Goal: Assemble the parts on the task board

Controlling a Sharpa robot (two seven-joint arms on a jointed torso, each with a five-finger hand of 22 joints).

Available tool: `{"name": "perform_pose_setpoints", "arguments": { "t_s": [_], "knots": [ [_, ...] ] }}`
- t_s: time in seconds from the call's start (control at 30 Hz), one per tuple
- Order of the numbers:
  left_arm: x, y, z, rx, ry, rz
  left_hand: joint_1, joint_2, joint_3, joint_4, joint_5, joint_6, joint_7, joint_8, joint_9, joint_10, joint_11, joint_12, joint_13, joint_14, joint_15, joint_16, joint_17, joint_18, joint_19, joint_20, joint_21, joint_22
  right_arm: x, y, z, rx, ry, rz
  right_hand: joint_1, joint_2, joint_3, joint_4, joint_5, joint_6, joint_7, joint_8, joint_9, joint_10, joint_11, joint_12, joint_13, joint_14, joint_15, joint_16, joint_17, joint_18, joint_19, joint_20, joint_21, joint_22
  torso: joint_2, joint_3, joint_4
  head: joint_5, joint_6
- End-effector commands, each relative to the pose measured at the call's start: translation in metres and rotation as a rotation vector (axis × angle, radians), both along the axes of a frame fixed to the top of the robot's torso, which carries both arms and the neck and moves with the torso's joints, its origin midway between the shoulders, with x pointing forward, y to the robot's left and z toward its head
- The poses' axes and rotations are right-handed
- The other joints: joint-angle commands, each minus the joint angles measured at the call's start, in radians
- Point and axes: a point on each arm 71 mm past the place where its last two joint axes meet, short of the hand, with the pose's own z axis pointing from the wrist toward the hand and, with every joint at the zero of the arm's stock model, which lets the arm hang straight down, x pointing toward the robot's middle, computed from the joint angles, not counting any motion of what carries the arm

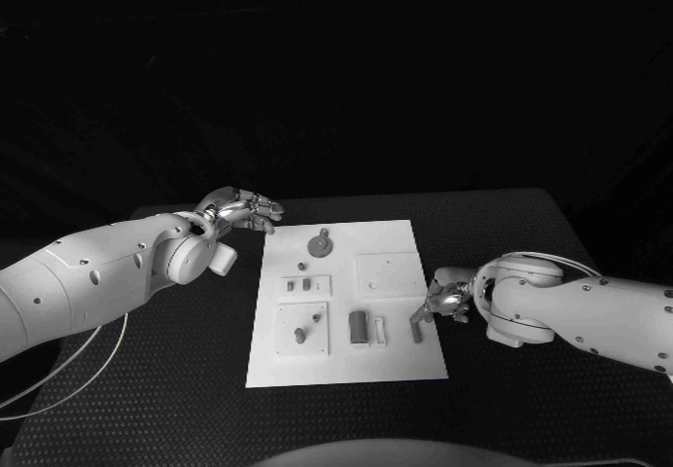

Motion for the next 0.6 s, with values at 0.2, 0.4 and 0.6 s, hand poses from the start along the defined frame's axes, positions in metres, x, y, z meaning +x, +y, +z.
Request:
{"name": "perform_pose_setpoints", "arguments": {
  "t_s": [0.2,0.4,0.6],
  "knots": [
    [0.000,-0.003,0.001,-0.011,0.002,-0.014,-0.006,0.001,0.000,0.006,0.001,-0.005,-0.003,0.006,-0.001,-0.002,-0.002,0.004,-0.001,0.005,0.004,-0.005,0.002,0.000,-0.005,0.003,-0.004,0.000,-0.004,0.009,-0.011,-0.053,-0.027,0.046,-0.023,-0.024,0.015,0.035,0.000,0.016,-0.003,0.007,0.003,0.013,-0.004,0.010,0.005,0.016,-0.002,0.005,0.013,0.007,0.009,-0.005,0.002,0.019,0.000,-0.0010,0.0017,0.003,-0.008],
    [0.000,-0.003,0.001,-0.012,0.003,-0.016,-0.006,0.001,0.000,0.006,0.001,-0.005,-0.003,0.006,-0.002,-0.002,-0.002,0.004,-0.001,0.005,0.004,-0.005,0.002,0.000,-0.005,0.004,-0.004,0.000,-0.005,0.015,-0.016,-0.064,-0.016,0.068,-0.023,-0.026,0.018,0.038,0.000,0.016,-0.004,0.007,0.003,0.014,-0.005,0.011,0.006,0.016,-0.003,0.005,0.012,0.007,0.009,-0.006,0.002,0.019,0.000,-0.0009,0.0007,0.005,-0.011],
    [0.000,-0.003,0.001,-0.012,0.003,-0.017,-0.006,0.001,-0.001,0.006,0.001,-0.005,-0.003,0.006,-0.002,-0.002,-0.002,0.004,-0.001,0.004,0.004,-0.006,0.003,0.000,-0.005,0.004,-0.004,0.000,-0.008,0.022,-0.023,-0.098,0.002,0.112,-0.016,-0.022,0.023,0.037,0.000,0.016,-0.004,0.007,0.004,0.014,-0.005,0.012,0.007,0.017,-0.003,0.005,0.013,0.007,0.009,-0.007,0.003,0.020,0.000,-0.0005,0.0004,0.005,-0.014]
  ]
}}
